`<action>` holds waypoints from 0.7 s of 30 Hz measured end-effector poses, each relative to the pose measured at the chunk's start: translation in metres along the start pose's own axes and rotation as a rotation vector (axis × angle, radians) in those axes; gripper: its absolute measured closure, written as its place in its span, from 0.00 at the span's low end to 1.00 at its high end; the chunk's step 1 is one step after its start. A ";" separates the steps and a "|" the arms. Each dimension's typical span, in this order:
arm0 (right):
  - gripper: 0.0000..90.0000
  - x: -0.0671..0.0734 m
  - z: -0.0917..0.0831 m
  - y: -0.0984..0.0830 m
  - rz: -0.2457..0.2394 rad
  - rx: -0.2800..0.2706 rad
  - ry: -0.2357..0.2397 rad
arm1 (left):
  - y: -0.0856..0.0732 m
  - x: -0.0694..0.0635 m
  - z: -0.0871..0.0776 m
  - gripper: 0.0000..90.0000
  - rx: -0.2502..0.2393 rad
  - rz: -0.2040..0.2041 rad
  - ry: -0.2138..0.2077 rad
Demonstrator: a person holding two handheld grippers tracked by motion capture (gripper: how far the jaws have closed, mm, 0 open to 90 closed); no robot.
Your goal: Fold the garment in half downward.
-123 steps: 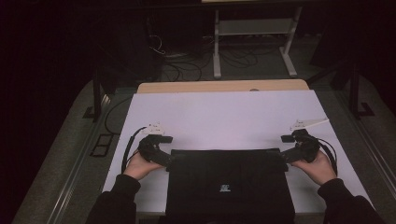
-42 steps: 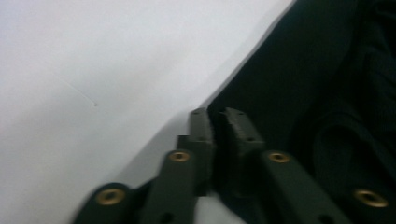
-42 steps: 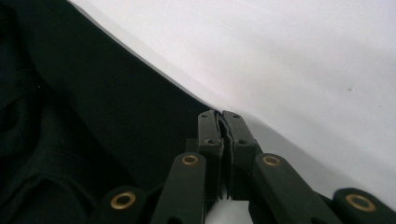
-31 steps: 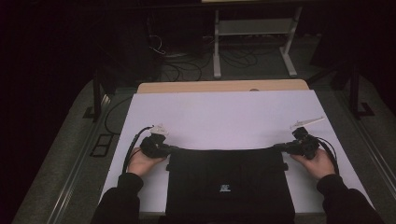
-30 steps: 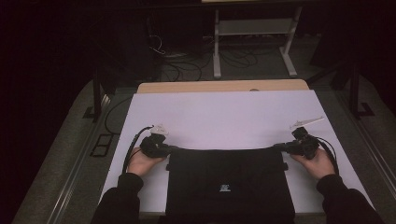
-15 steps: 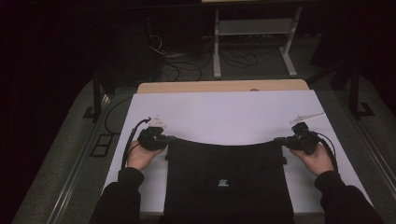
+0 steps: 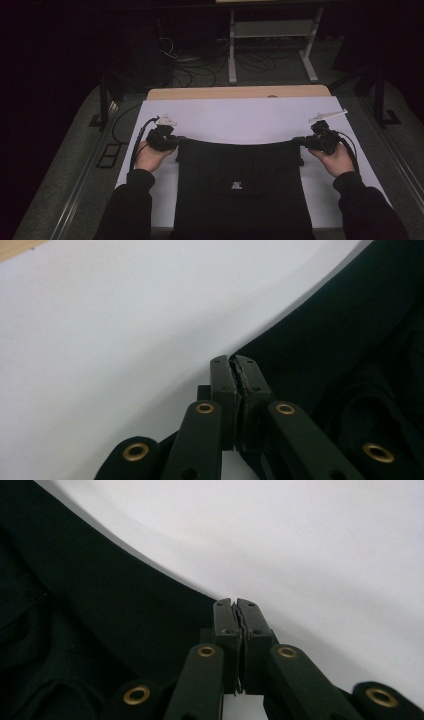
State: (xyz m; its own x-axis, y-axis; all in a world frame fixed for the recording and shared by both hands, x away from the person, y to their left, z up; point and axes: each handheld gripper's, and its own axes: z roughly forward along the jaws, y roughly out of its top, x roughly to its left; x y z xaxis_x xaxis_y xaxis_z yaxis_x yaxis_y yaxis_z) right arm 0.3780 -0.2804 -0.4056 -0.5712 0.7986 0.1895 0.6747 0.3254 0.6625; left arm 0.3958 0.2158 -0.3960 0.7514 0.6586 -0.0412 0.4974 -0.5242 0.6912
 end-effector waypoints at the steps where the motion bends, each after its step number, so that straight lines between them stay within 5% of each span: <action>1: 0.96 0.000 0.000 0.002 0.001 0.001 -0.004 | 0.001 0.001 0.000 0.96 -0.004 0.002 0.003; 21: 0.96 -0.011 -0.001 0.047 0.024 -0.014 -0.075 | 0.033 0.024 -0.002 0.96 -0.009 -0.033 0.056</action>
State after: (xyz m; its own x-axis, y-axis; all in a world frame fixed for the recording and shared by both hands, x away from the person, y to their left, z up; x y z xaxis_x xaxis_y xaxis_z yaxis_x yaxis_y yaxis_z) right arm 0.4153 -0.2743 -0.3757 -0.5177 0.8422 0.1506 0.6808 0.2989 0.6687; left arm 0.4295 0.2149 -0.3727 0.7087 0.7051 -0.0239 0.5175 -0.4966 0.6969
